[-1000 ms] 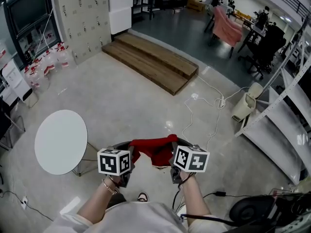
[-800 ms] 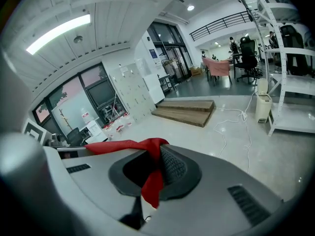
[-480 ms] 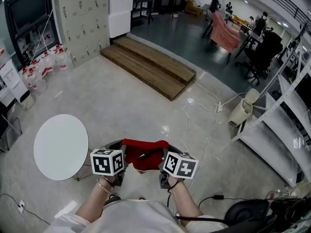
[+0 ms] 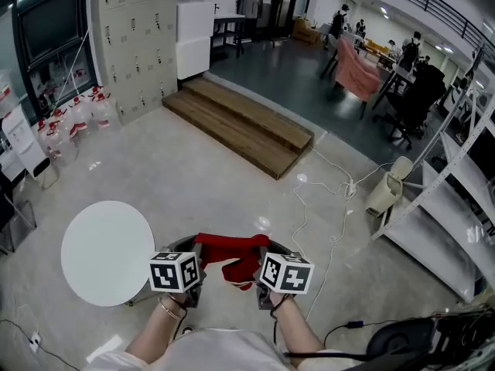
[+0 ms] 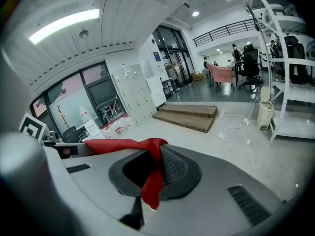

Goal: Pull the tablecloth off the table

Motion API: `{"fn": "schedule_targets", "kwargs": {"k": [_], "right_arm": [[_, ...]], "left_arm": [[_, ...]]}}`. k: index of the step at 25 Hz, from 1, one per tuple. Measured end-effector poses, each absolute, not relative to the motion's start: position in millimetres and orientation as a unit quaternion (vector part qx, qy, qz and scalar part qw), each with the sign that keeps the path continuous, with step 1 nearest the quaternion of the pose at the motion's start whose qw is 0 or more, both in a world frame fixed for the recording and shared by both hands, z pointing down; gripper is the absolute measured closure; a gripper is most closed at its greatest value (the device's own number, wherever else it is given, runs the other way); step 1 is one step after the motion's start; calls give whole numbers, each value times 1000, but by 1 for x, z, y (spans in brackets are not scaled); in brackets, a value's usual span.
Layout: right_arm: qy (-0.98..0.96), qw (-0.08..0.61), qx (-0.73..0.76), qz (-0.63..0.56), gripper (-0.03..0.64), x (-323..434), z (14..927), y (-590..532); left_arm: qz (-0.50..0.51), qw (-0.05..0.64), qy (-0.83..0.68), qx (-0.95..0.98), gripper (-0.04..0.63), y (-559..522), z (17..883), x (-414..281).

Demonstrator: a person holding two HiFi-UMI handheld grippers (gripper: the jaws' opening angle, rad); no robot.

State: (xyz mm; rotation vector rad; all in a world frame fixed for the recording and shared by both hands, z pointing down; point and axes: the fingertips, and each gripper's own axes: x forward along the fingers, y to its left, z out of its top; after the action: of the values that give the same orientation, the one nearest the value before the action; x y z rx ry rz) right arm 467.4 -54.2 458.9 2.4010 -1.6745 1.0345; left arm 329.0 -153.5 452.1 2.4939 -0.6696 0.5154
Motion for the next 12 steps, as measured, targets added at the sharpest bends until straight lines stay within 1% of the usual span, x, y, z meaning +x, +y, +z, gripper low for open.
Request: {"fn": "schedule_targets", "kwargs": {"k": [12], "right_arm": [[-519,33,789,326,580,438,455,-65]], "left_arm": [[198,245,-217,924,572,-172,451,304]]}}
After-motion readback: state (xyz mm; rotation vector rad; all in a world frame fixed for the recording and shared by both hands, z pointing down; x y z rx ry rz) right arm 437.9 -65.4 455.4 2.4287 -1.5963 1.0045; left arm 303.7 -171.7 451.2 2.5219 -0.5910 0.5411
